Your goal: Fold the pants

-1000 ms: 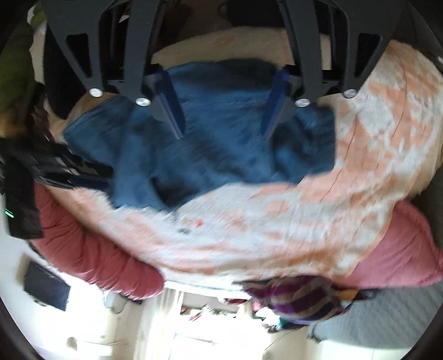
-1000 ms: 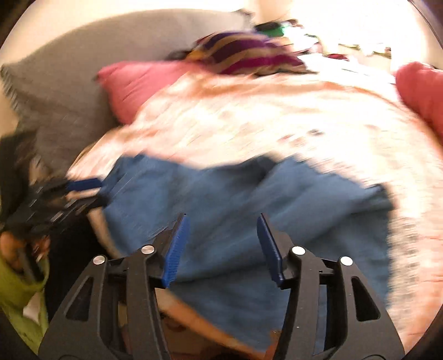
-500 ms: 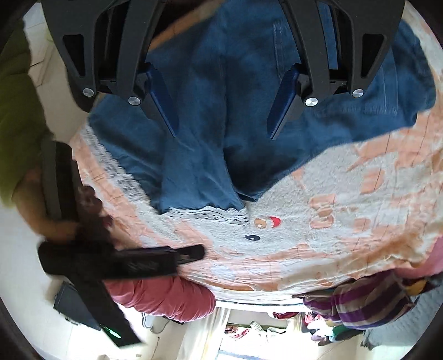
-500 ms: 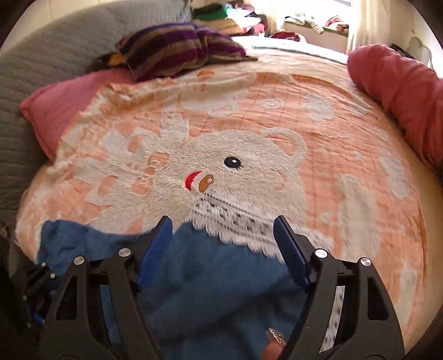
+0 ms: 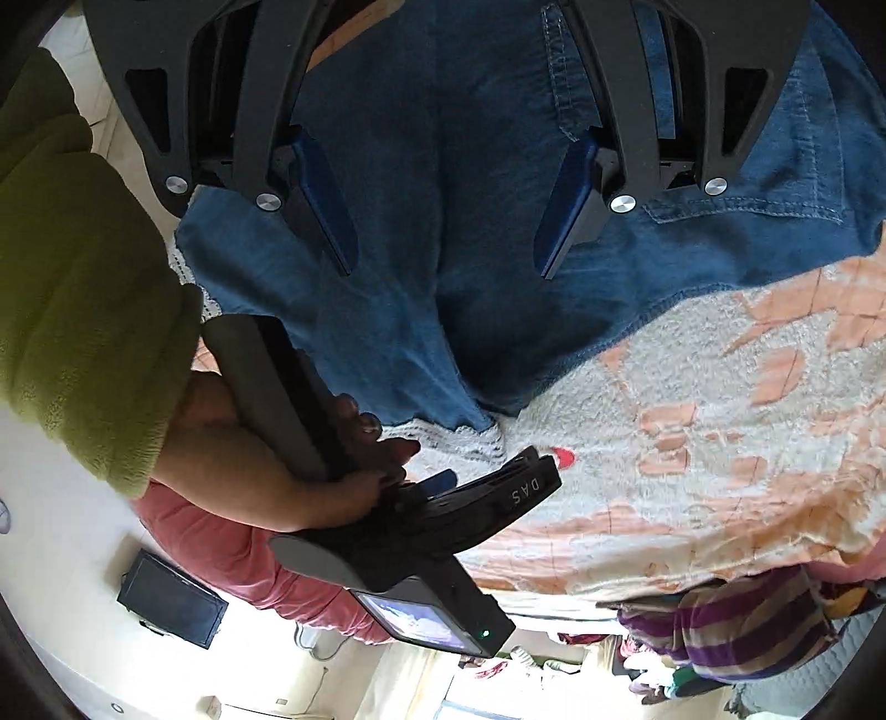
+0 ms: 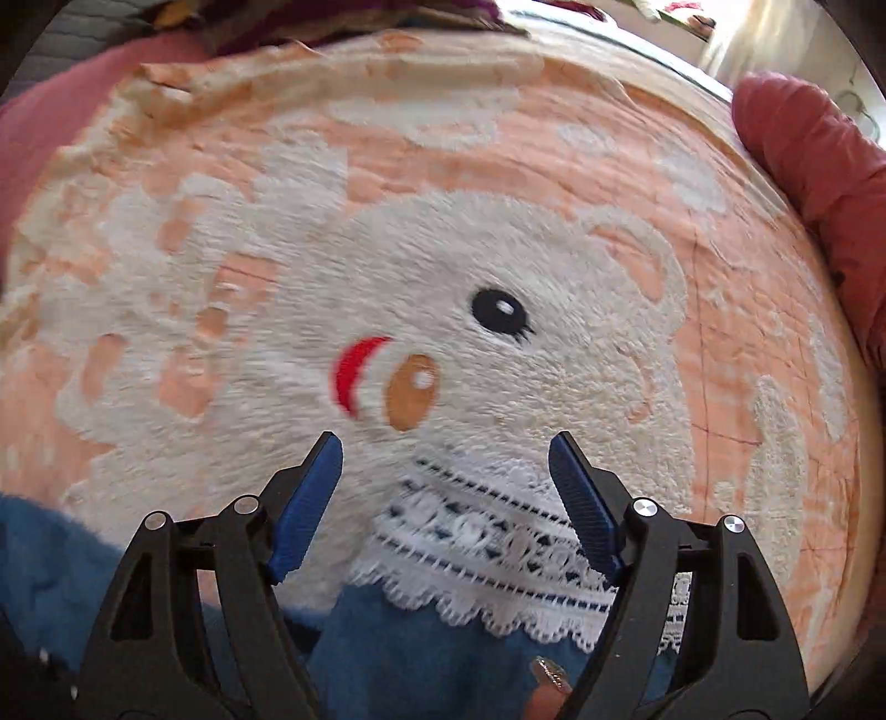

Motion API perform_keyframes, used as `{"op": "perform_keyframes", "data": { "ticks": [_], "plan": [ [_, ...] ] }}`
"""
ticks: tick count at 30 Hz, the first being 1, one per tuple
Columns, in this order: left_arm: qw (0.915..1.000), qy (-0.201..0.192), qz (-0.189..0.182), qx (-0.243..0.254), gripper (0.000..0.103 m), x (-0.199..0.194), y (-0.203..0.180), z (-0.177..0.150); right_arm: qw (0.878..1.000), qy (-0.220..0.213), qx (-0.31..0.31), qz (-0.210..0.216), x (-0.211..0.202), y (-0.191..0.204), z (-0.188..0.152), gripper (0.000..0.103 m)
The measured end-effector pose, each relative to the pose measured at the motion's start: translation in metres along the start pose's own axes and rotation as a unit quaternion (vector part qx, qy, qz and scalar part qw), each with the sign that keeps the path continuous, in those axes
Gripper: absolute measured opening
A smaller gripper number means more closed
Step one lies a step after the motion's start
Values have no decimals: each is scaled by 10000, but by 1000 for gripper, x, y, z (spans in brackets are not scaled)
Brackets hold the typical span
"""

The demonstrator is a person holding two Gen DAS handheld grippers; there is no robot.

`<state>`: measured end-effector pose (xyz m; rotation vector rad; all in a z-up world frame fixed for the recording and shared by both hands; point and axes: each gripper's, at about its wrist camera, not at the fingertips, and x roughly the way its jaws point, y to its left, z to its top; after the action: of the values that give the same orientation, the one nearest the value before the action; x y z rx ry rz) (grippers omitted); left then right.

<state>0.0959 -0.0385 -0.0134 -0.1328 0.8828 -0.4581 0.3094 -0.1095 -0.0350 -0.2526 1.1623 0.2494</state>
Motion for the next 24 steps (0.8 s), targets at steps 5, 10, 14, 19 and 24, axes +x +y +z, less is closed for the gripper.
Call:
{"op": "perform_keyframes", "data": {
  "ticks": [5, 10, 14, 19, 24],
  "plan": [
    [9996, 192, -177, -103, 65, 12, 4, -4, 9992, 33, 294, 261, 12, -21, -5, 20],
    [9997, 128, -178, -48, 65, 14, 2, -2, 9948, -532, 568, 654, -24, -50, -22, 8],
    [9997, 37, -207, 158, 65, 15, -7, -3, 9876, -936, 832, 950, -60, -81, -43, 8],
    [9990, -4, -187, 404, 63, 20, -19, -6, 9762, -1269, 1097, 1376, -95, -115, -72, 8],
    [9974, 66, -408, 585, 9, 20, -27, -8, 9625, -1612, 1328, 1730, -122, -141, -108, 8]
  ]
}}
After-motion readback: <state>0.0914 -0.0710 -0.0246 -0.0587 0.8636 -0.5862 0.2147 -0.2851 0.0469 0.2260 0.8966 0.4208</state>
